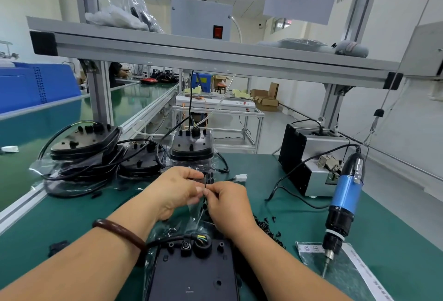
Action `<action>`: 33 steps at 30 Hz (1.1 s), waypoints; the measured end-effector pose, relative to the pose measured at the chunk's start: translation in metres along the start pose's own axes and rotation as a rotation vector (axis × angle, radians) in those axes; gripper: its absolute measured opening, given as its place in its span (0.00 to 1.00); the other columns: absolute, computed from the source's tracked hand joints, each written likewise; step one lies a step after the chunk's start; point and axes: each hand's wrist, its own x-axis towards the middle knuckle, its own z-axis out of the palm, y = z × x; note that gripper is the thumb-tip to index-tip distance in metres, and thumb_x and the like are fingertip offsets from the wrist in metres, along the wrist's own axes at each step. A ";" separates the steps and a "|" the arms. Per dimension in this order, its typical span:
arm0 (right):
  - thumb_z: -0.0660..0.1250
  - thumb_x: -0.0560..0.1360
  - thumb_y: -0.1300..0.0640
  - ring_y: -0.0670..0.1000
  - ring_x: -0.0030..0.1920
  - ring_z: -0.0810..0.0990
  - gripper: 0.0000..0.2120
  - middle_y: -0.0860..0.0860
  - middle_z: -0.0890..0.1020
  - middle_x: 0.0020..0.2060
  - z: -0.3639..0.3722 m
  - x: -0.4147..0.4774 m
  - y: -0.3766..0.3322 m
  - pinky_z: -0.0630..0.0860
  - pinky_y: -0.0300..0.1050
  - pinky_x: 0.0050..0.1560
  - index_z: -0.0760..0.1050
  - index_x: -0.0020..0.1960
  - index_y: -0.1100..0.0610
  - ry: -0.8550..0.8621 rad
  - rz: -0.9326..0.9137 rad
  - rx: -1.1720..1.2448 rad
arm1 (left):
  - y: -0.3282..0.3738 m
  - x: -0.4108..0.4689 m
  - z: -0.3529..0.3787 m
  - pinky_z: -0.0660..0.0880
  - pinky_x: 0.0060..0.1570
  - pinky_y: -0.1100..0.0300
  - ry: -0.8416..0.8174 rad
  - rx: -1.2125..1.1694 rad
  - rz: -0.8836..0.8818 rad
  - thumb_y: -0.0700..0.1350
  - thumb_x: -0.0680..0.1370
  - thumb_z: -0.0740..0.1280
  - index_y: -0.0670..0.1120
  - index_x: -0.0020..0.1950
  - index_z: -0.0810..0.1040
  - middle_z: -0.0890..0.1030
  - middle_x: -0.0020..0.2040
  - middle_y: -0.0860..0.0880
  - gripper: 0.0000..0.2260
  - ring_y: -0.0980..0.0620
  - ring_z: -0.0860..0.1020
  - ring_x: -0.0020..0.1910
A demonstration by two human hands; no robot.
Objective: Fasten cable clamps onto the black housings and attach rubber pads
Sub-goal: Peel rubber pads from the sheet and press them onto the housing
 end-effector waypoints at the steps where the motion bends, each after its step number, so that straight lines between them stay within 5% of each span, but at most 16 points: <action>1: 0.64 0.79 0.54 0.52 0.41 0.79 0.11 0.52 0.83 0.39 0.000 0.000 0.000 0.75 0.45 0.45 0.83 0.47 0.57 -0.007 0.009 0.000 | 0.000 0.000 0.000 0.79 0.42 0.62 0.007 0.013 0.010 0.27 0.76 0.63 0.42 0.56 0.73 0.82 0.47 0.42 0.13 0.51 0.80 0.44; 19: 0.62 0.77 0.56 0.50 0.41 0.78 0.10 0.51 0.82 0.38 0.001 0.001 -0.002 0.76 0.45 0.45 0.81 0.44 0.57 0.026 0.039 -0.013 | -0.006 0.000 0.005 0.78 0.48 0.56 0.093 0.045 0.071 0.28 0.73 0.67 0.43 0.55 0.73 0.82 0.47 0.40 0.15 0.45 0.81 0.50; 27: 0.65 0.76 0.56 0.42 0.35 0.77 0.07 0.45 0.81 0.35 0.001 0.001 0.004 0.73 0.31 0.36 0.81 0.42 0.53 0.037 0.171 0.171 | -0.005 -0.001 0.003 0.80 0.39 0.62 0.086 -0.024 0.029 0.30 0.75 0.67 0.39 0.59 0.73 0.82 0.47 0.40 0.15 0.51 0.81 0.41; 33: 0.66 0.76 0.56 0.49 0.36 0.81 0.10 0.49 0.83 0.33 0.004 0.002 0.008 0.79 0.41 0.40 0.79 0.36 0.52 0.057 0.271 0.345 | -0.004 -0.005 0.001 0.76 0.54 0.54 0.181 0.162 0.027 0.32 0.75 0.66 0.39 0.67 0.70 0.81 0.51 0.42 0.20 0.46 0.80 0.50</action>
